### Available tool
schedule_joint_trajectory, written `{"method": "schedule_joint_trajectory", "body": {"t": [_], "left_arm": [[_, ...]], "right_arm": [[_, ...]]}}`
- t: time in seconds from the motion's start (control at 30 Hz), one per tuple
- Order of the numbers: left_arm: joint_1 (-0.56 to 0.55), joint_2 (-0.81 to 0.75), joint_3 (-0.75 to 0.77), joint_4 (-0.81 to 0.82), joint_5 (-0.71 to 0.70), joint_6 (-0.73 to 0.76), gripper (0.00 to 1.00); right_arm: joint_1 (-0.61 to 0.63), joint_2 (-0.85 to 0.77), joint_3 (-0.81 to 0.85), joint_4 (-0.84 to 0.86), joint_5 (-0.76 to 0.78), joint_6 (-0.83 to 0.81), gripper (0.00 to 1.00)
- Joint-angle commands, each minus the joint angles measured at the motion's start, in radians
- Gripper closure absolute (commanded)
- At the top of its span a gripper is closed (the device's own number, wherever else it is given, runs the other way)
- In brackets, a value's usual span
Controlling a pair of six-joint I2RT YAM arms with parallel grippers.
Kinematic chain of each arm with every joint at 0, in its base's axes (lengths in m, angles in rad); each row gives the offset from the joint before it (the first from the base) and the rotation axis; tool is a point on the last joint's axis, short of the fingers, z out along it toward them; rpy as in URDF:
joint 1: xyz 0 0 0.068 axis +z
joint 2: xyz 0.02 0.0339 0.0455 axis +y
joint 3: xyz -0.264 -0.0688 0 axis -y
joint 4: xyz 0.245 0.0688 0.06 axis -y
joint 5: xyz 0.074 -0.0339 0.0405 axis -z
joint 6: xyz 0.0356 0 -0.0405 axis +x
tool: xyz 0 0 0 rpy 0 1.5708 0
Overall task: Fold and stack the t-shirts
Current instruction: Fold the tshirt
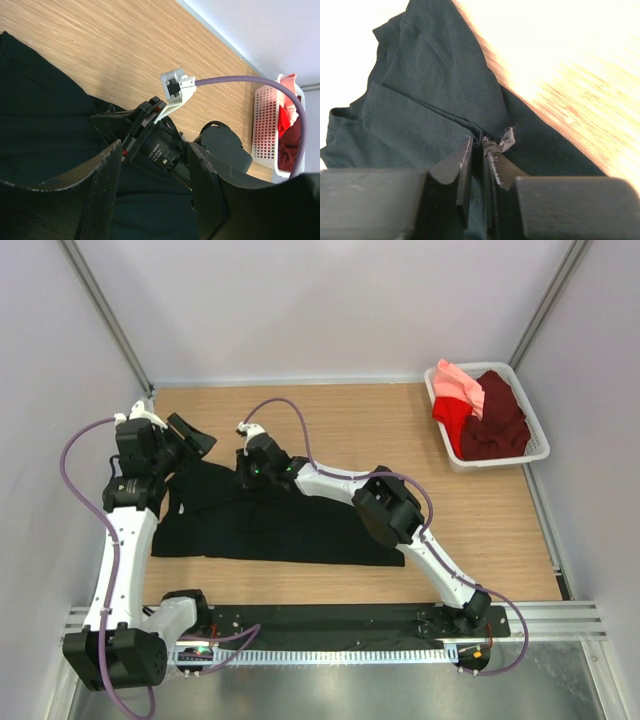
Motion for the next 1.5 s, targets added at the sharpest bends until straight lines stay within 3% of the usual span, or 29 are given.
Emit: {"method": "schedule_joint_trajectory", "body": {"t": [0.0, 0.07, 0.17, 0.5, 0.63, 0.83, 0.97, 1.1, 1.37, 1.47], "left_arm": [[-0.002, 0.003, 0.004, 0.014, -0.014, 0.007, 0.43], [-0.001, 0.006, 0.011, 0.016, -0.017, 0.000, 0.44], [-0.002, 0.016, 0.021, 0.013, -0.033, 0.001, 0.43], [0.062, 0.208, 0.186, -0.220, -0.274, 0.017, 0.40], [0.137, 0.223, 0.153, -0.257, -0.403, -0.048, 0.37], [0.277, 0.258, 0.062, -0.190, -0.322, -0.016, 0.33], [0.364, 0.349, 0.059, -0.221, -0.146, -0.011, 0.35], [0.375, 0.380, -0.010, -0.176, -0.204, -0.025, 0.37], [0.374, 0.489, -0.042, -0.102, -0.046, 0.003, 0.36], [0.375, 0.529, -0.024, -0.124, -0.050, 0.018, 0.37]], "right_arm": [[0.005, -0.013, 0.025, 0.060, 0.009, -0.009, 0.81], [0.005, -0.019, 0.028, 0.064, -0.001, -0.006, 0.85], [0.005, -0.022, 0.052, 0.039, -0.014, 0.000, 0.99], [0.019, -0.107, -0.087, 0.097, -0.149, 0.017, 0.99], [0.035, -0.130, -0.153, 0.108, -0.169, 0.011, 0.99], [0.042, -0.166, -0.227, 0.162, -0.188, 0.034, 0.99], [0.045, -0.174, -0.248, 0.168, -0.234, 0.039, 0.99], [0.046, -0.148, -0.205, 0.111, -0.306, 0.025, 0.99], [0.049, -0.145, -0.222, 0.082, -0.369, 0.019, 0.99], [0.049, -0.154, -0.251, 0.103, -0.370, 0.017, 0.99]]}}
